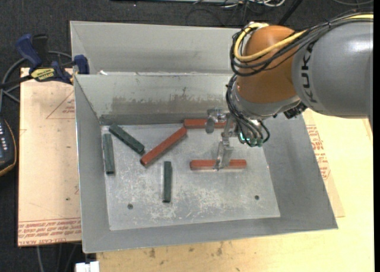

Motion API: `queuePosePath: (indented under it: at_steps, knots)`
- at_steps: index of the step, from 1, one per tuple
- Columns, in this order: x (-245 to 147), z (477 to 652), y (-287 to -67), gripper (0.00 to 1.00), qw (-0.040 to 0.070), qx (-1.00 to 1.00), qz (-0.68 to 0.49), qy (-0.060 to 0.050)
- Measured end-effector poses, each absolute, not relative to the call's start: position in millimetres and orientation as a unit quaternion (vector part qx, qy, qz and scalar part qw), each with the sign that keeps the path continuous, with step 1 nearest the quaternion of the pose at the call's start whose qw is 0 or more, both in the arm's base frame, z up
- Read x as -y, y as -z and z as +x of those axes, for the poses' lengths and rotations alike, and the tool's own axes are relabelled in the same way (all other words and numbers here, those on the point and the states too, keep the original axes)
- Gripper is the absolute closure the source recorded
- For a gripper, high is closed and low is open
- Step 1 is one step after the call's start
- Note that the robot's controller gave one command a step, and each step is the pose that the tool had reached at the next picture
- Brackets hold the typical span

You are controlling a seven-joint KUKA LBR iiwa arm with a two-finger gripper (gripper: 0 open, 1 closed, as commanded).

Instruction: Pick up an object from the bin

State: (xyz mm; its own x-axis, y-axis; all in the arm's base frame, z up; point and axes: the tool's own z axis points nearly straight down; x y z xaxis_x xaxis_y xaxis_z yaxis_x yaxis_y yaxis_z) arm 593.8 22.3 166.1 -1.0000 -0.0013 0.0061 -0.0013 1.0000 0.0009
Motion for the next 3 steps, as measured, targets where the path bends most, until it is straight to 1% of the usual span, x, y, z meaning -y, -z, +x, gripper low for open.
queuePosePath:
  at_steps: [1,2,3]
  knots:
    - [27,560.9,-66,0.00,0.003,0.998,0.060,0.000]
    - [25,564.1,-70,1.00,-0.001,0.998,0.061,0.000]
    - [29,577.0,-233,1.00,-0.006,0.996,0.092,0.000]
